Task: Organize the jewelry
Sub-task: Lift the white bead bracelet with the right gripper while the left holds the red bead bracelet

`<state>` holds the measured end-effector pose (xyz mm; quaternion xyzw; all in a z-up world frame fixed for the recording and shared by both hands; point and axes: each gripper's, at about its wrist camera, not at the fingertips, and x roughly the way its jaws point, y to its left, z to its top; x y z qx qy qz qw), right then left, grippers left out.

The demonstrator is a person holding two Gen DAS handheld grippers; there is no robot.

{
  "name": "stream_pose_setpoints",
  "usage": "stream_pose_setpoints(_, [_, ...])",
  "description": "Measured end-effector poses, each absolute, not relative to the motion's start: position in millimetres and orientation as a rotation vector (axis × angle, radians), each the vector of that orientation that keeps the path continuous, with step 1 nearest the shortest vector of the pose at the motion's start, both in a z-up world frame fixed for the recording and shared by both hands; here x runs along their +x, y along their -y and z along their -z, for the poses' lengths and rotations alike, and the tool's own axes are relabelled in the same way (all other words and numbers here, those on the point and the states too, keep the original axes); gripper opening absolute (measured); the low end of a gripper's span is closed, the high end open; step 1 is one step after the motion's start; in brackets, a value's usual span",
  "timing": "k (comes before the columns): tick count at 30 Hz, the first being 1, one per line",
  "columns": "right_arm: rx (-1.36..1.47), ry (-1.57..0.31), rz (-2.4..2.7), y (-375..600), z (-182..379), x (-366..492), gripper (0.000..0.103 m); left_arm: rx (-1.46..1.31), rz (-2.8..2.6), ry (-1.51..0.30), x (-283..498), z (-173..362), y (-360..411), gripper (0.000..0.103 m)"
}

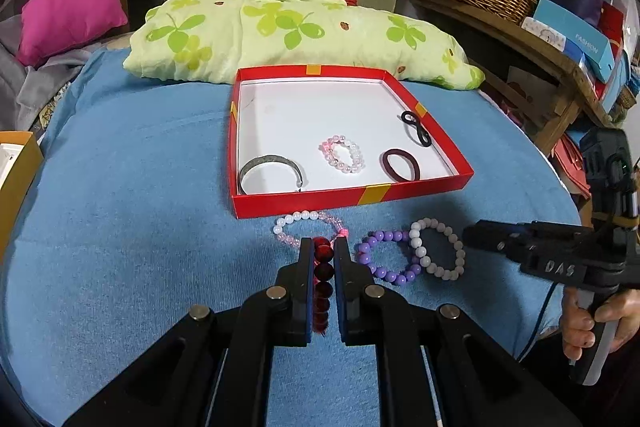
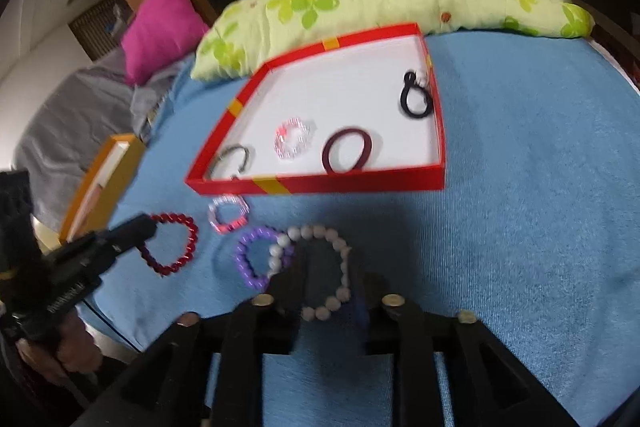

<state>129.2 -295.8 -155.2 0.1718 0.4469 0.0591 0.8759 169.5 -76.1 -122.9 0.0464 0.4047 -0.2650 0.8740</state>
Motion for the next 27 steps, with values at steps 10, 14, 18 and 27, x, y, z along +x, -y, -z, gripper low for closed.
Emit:
stream_pose_setpoints(10, [0.162,-0.993,-0.059,274,179,134,0.011,0.098,0.559,-0.851,168,124,76,0.010])
stream_pose_setpoints(14, [0.164,-0.961,-0.053,275,172,131,0.010,0.094,0.560,-0.847,167,123,73,0.010])
stream_pose_setpoints(18, [0.216,-0.875,-0.071,284,153,126,0.010,0.093,0.551,-0.848,168,123,72,0.010])
stream_pose_setpoints(27, [0.277,-0.772,-0.130,286,131,118,0.010,0.099,0.554,-0.855,168,124,77,0.010])
